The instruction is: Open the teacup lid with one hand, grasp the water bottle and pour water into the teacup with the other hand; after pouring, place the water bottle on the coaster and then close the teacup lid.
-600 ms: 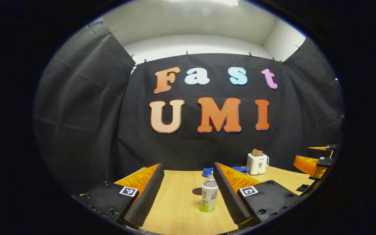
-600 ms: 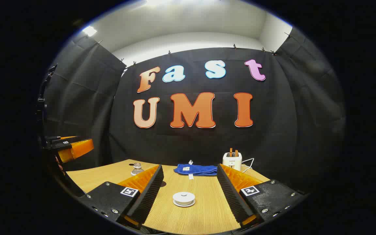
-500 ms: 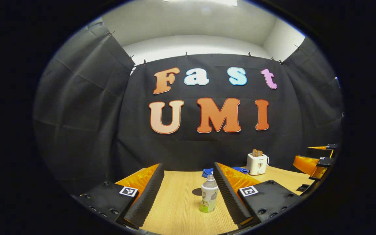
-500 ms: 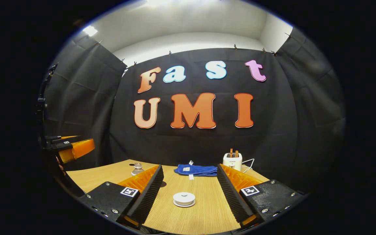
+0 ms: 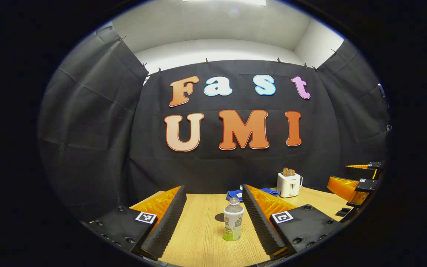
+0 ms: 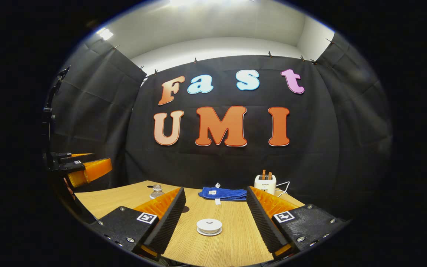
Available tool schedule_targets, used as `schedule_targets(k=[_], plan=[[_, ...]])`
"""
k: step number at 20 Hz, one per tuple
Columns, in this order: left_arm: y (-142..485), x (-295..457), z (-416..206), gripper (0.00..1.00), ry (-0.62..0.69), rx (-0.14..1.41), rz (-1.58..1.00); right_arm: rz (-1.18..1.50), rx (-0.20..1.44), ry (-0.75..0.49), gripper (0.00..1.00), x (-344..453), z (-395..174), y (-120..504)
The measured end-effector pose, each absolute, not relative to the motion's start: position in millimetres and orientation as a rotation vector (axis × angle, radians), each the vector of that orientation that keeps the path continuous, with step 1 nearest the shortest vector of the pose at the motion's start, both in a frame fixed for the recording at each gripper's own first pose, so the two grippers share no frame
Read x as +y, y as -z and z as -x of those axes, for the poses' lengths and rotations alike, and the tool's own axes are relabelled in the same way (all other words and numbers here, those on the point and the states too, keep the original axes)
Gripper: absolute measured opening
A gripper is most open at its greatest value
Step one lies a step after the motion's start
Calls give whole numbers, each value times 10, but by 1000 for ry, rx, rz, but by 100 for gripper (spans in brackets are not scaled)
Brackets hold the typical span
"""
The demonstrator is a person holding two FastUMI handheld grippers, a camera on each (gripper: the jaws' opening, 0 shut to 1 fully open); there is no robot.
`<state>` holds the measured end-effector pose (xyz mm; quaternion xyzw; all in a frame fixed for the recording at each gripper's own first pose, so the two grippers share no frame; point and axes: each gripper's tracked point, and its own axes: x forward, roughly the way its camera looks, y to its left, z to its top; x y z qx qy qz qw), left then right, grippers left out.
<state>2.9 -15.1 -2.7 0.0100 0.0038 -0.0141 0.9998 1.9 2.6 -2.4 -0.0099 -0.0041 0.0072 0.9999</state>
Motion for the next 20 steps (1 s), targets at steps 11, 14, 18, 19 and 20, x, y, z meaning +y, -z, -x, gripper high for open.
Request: schedule_targets(k=[11, 14, 18, 19, 20], plan=[[289, -332, -238, 96, 92, -27, -52, 65, 36, -34, 96, 118, -389, 435], [496, -392, -367, 96, 98, -12, -67, 50, 93, -60, 96, 176, -584, 690], [740, -418, -566, 98, 101, 19, -56, 73, 149, -59, 90, 160, -830, 1001], [788, -419, -605, 98, 100, 28, -45, 79, 167, -63, 89, 170, -882, 1103], [862, -437, -650, 98, 106, 43, -36, 88, 189, -69, 87, 198, -942, 1215]])
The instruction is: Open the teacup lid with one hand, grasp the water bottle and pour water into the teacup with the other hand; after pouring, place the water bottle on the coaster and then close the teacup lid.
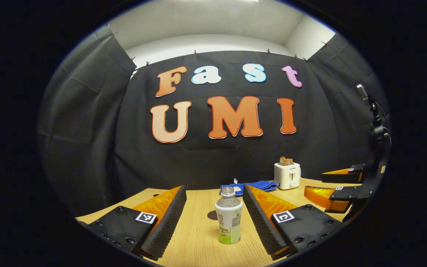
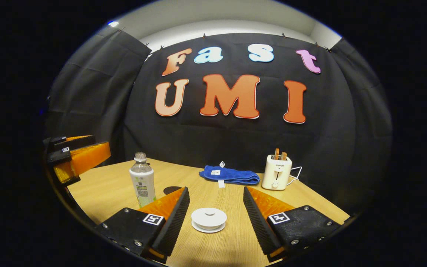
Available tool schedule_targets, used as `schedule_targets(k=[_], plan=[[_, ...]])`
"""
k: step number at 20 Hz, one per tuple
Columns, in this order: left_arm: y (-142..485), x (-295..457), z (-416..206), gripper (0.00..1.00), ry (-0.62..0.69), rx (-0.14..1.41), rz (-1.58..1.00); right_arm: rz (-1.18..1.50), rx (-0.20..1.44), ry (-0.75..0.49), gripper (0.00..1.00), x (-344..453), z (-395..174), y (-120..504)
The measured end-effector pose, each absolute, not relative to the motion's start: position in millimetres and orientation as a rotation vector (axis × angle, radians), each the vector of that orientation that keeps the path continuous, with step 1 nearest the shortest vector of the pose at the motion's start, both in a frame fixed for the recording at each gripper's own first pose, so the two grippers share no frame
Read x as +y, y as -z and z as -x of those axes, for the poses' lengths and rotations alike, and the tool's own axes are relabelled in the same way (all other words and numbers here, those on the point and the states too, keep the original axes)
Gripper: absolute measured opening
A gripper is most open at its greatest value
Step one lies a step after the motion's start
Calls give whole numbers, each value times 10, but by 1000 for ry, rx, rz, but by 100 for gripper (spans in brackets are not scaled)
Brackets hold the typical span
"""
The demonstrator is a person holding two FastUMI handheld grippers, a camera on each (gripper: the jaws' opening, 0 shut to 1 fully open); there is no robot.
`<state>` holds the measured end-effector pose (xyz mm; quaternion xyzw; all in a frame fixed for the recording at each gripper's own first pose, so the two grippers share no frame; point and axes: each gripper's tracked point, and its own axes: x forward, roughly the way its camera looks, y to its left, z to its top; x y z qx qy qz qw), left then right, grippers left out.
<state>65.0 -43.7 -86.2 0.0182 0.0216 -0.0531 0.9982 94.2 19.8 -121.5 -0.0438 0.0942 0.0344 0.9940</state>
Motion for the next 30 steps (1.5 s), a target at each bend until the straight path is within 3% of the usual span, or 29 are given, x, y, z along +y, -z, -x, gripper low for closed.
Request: schedule_targets(k=[6, 10, 20, 24, 26, 30], plan=[[1248, -484, -852, 98, 142, 120, -32, 171, 315, -54, 80, 161, -1294, 1813], [1409, -446, -901, 98, 140, 141, -28, 167, 373, -107, 76, 287, -1429, 2047], [1703, -508, -974, 98, 142, 208, -49, 143, 453, -132, 38, 317, -1564, 2254], [1789, -544, -993, 98, 145, 229, -44, 165, 451, -163, 35, 376, -1553, 2250], [1851, -560, -994, 98, 150, 243, -60, 146, 462, -163, 27, 366, -1573, 2243], [1939, -595, -1010, 96, 158, 262, -71, 83, 472, -153, 21, 311, -1591, 2252]])
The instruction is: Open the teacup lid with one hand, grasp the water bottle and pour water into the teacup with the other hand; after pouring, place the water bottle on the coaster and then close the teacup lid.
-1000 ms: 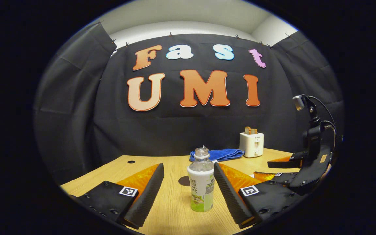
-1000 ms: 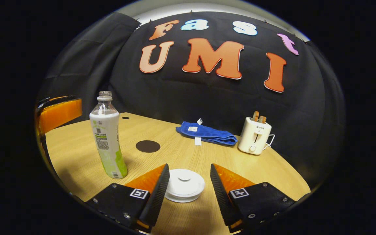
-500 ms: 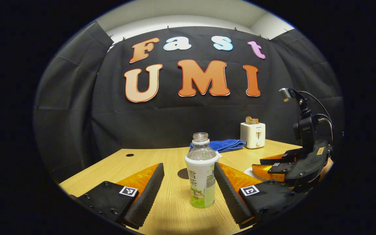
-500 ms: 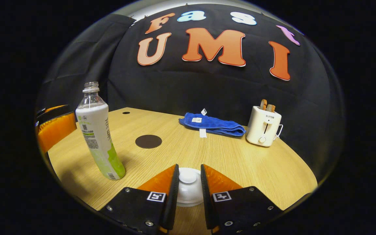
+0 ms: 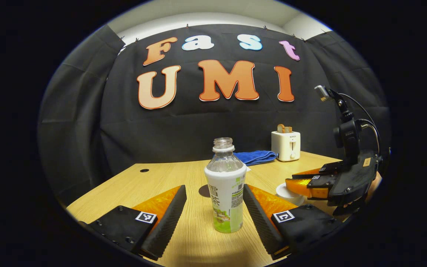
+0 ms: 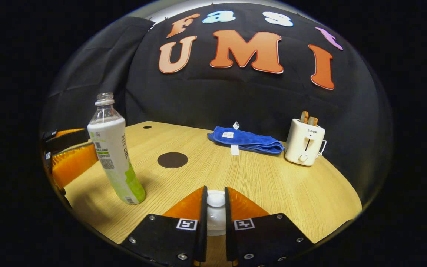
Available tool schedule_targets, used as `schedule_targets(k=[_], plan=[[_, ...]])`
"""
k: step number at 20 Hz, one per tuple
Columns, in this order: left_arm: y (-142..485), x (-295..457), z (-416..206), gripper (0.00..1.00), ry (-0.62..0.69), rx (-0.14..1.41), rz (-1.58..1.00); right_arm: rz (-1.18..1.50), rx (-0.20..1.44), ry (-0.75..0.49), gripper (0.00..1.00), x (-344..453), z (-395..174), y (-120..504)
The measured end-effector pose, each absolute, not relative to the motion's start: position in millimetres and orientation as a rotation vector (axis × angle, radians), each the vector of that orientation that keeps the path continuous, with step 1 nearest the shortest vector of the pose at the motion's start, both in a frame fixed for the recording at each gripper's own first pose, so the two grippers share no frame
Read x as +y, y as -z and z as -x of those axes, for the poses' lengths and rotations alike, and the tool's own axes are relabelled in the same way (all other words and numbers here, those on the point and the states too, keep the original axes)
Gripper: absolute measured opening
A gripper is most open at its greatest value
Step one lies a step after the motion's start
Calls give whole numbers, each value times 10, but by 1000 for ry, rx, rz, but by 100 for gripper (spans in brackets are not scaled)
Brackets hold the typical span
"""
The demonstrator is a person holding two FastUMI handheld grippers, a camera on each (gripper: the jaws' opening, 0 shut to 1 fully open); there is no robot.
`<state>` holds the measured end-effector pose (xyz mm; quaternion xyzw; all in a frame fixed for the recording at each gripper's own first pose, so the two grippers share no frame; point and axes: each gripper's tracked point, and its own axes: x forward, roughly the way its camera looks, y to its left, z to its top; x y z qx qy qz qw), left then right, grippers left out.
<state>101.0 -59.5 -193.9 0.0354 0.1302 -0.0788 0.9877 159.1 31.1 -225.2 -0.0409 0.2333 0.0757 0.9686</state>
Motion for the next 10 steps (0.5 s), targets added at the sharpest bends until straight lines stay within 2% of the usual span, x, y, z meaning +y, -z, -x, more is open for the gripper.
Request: schedule_targets(k=[1, 2, 6, 10], plan=[[1967, -618, -1014, 98, 162, 271, -69, 63, 467, -147, 20, 289, -1594, 2222], [2030, -639, -1029, 96, 168, 282, -66, 33, 447, -138, 19, 253, -1610, 2160], [2146, -715, -1075, 98, 177, 304, -66, -1, 412, -141, 19, 206, -1605, 2046], [2268, -799, -1125, 96, 193, 331, -68, -35, 368, -124, 18, 98, -1569, 1861]])
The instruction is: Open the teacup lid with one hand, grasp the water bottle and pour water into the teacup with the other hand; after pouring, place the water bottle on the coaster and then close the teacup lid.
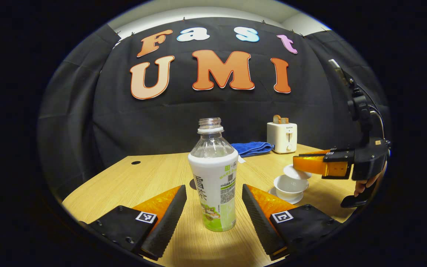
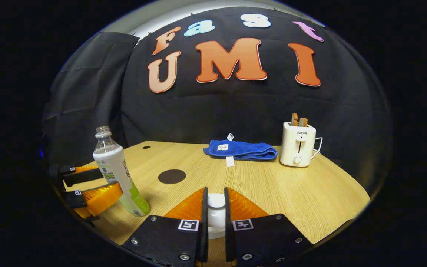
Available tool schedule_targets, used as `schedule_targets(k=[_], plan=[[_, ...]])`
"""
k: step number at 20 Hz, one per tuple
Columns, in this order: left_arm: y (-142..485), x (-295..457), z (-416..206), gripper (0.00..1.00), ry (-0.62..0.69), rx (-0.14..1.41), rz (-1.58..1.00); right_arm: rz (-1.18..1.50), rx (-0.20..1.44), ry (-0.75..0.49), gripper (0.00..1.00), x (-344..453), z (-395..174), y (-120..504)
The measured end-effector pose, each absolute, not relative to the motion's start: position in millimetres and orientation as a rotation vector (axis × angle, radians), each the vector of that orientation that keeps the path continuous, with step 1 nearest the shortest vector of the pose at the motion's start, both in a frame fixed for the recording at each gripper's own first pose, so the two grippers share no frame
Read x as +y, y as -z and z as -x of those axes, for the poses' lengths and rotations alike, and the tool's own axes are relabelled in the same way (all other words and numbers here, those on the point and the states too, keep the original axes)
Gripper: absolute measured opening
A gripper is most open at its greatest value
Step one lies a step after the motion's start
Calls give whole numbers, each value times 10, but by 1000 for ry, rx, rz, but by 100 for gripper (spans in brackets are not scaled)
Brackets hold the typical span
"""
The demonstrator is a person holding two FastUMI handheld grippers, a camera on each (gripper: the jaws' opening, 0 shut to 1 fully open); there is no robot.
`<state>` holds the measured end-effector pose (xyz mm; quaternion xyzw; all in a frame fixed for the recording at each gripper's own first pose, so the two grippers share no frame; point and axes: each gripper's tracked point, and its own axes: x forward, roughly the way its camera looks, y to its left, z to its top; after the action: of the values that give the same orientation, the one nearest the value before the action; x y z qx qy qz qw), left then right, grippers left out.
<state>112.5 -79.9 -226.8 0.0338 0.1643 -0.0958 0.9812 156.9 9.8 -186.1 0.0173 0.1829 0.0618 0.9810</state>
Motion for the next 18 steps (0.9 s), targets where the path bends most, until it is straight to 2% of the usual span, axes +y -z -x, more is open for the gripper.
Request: schedule_targets(k=[2, 3, 4, 7, 8, 10, 11, 14, 18], plan=[[2352, -822, -1160, 96, 200, 353, -65, -58, 340, -110, 19, 25, -1537, 1736], [2396, -816, -1163, 94, 197, 365, -62, -67, 325, -107, 18, -5, -1524, 1665], [2416, -813, -1171, 85, 193, 373, -58, -72, 314, -109, 18, -28, -1499, 1612], [2498, -816, -1208, 85, 186, 389, -41, -74, 282, -89, 18, -152, -1477, 1484], [2506, -800, -1235, 74, 180, 389, -33, -76, 277, -83, 18, -178, -1462, 1460], [2510, -810, -1274, 70, 181, 385, -9, -77, 271, -75, 18, -230, -1430, 1447], [2506, -781, -1272, 71, 175, 385, -4, -76, 271, -71, 18, -255, -1414, 1451], [2469, -715, -1309, 66, 157, 378, -50, -76, 267, -56, 18, -335, -1368, 1440], [2361, -603, -1374, 66, 117, 334, -257, -57, 252, -17, 18, -474, -1297, 1370]])
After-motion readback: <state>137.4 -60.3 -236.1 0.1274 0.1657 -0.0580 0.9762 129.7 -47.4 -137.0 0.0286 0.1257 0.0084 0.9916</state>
